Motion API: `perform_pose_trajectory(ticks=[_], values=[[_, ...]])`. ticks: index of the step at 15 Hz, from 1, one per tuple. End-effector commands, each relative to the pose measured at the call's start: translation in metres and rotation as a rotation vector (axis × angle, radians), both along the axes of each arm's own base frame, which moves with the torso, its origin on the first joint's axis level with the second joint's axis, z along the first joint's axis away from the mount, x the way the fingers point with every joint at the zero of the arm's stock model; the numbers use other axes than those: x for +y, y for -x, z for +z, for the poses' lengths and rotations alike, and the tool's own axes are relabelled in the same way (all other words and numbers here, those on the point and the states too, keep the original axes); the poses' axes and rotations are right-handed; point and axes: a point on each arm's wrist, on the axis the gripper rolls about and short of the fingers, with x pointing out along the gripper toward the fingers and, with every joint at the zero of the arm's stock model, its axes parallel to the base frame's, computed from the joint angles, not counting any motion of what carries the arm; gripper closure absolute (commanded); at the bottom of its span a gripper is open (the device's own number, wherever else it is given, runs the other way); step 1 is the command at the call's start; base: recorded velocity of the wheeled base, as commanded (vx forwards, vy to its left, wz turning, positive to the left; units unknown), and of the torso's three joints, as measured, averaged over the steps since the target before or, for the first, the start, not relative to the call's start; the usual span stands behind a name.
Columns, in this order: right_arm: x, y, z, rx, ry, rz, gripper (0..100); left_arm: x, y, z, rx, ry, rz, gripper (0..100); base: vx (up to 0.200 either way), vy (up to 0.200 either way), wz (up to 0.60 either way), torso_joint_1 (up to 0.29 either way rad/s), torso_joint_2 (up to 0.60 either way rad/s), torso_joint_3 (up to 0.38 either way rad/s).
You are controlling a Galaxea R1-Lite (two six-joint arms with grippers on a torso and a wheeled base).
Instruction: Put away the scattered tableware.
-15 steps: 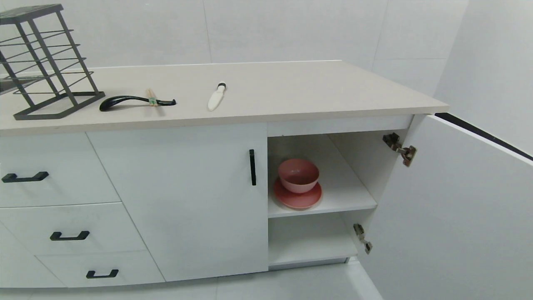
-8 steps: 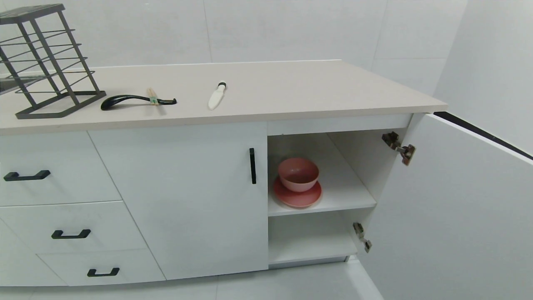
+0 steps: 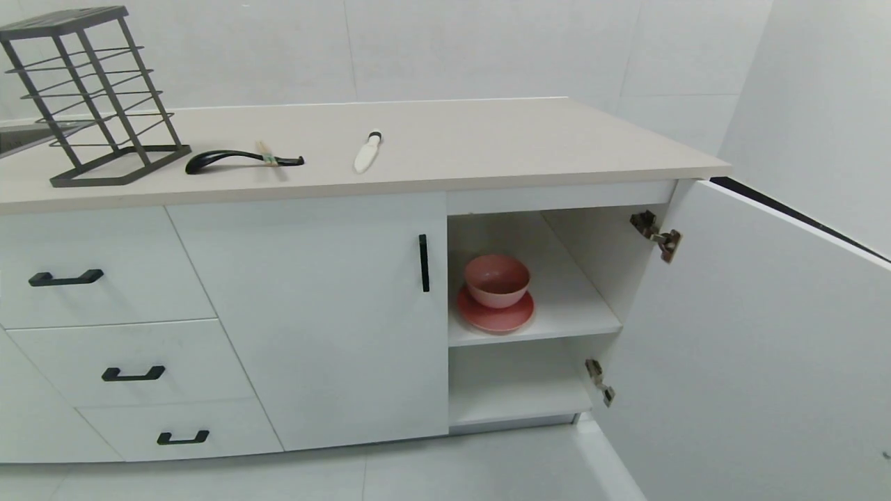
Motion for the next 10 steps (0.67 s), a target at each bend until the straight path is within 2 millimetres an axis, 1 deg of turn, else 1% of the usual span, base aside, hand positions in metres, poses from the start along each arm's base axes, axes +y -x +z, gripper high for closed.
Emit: perform_pose_trajectory(ticks=[1,3,4,10], values=[[-0.0001,0.0010,-0.0004,-0.014,0.002,0.001,0,0.0000,-0.0001,0.0000,0.002,0.000,0.000,0,0.000,-0.200,0.00,0.002,0.00,0.002],[-0.0001,0.0010,-0.0004,-0.014,0.001,0.001,0,0.0000,-0.0001,0.0000,0.002,0.000,-0.001,0,0.000,-0.200,0.00,0.000,0.00,0.002],[-0.0001,0.0010,-0.0007,-0.009,-0.005,0.001,100,0.0000,-0.0001,0.0000,0.002,0.000,0.000,0,0.000,-0.200,0.00,-0.002,0.01,0.002],[0.0000,0.0010,-0.0005,-0.010,-0.007,0.004,100,0.0000,-0.0001,0.0000,0.002,0.000,-0.001,0,0.000,-0.200,0.00,0.004,0.00,0.002]])
